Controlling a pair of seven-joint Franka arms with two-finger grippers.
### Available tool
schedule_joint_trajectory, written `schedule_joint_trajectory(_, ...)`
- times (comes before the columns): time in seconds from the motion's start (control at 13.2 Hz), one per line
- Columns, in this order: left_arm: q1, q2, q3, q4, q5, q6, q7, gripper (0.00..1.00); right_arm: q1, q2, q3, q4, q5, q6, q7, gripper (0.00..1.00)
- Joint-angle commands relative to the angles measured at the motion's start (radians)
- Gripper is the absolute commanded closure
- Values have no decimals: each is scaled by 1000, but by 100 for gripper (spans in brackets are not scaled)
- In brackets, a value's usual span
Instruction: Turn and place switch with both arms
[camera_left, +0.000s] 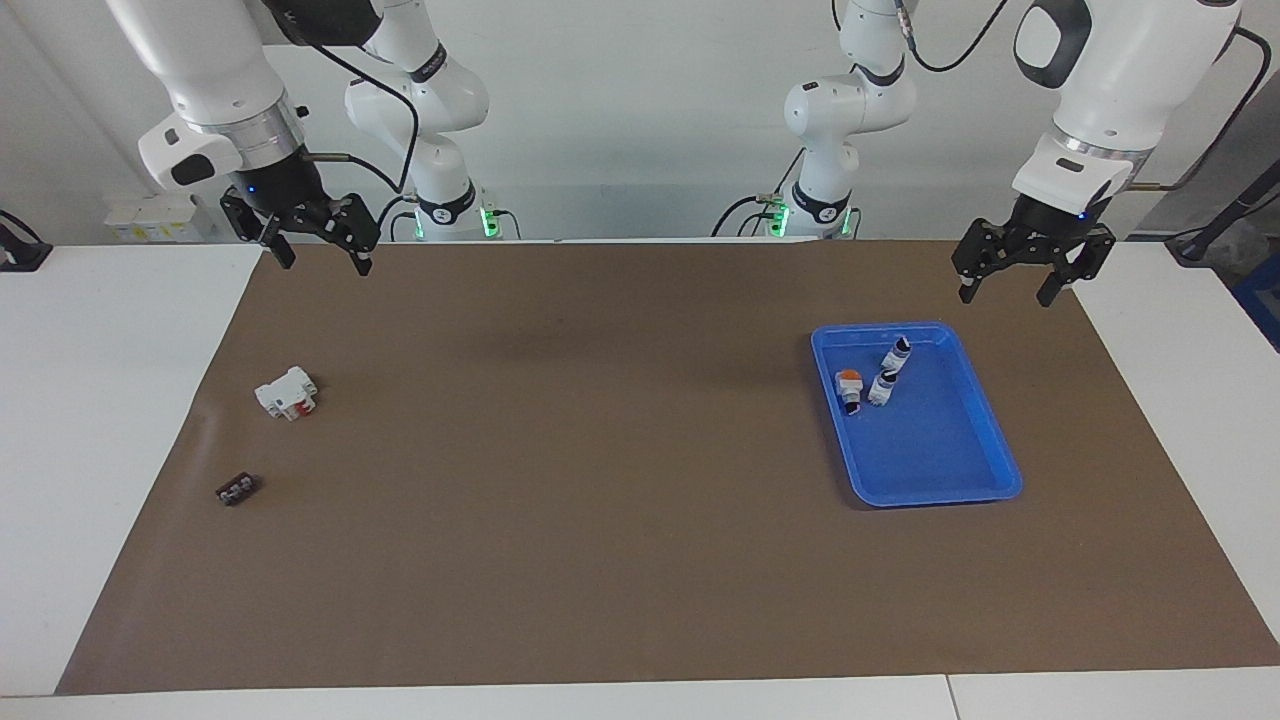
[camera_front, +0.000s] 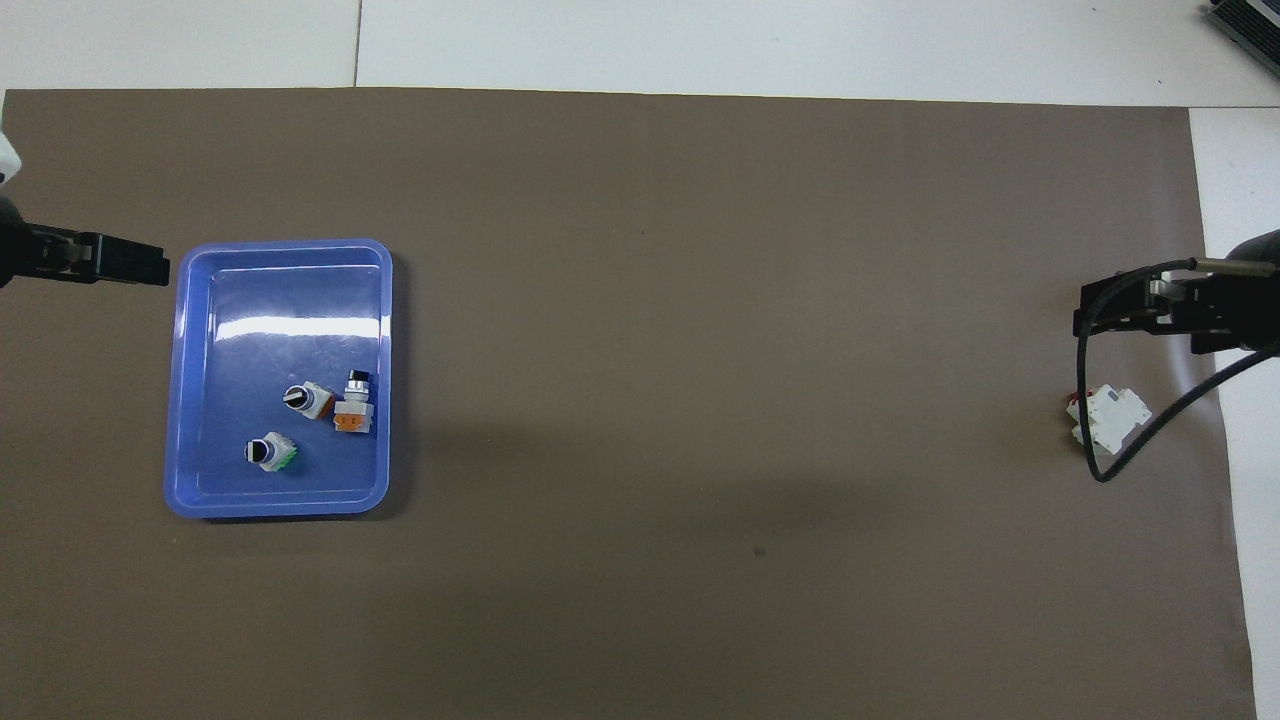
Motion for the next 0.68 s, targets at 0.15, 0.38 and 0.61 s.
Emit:
schedule_joint_trajectory(0.15, -15, 18, 2, 71, -63, -82, 4, 0, -4, -26, -5, -30, 21, 11, -26, 0)
schedule_joint_trajectory(0.38, -37, 25, 2, 108, -64, -131, 1, 0, -4, -26, -5, -30, 21, 11, -26, 0)
schedule_joint_trajectory(0.61, -42, 12, 7, 113, -74, -166, 1, 0, -4, -26, -4, -30, 21, 11, -26, 0)
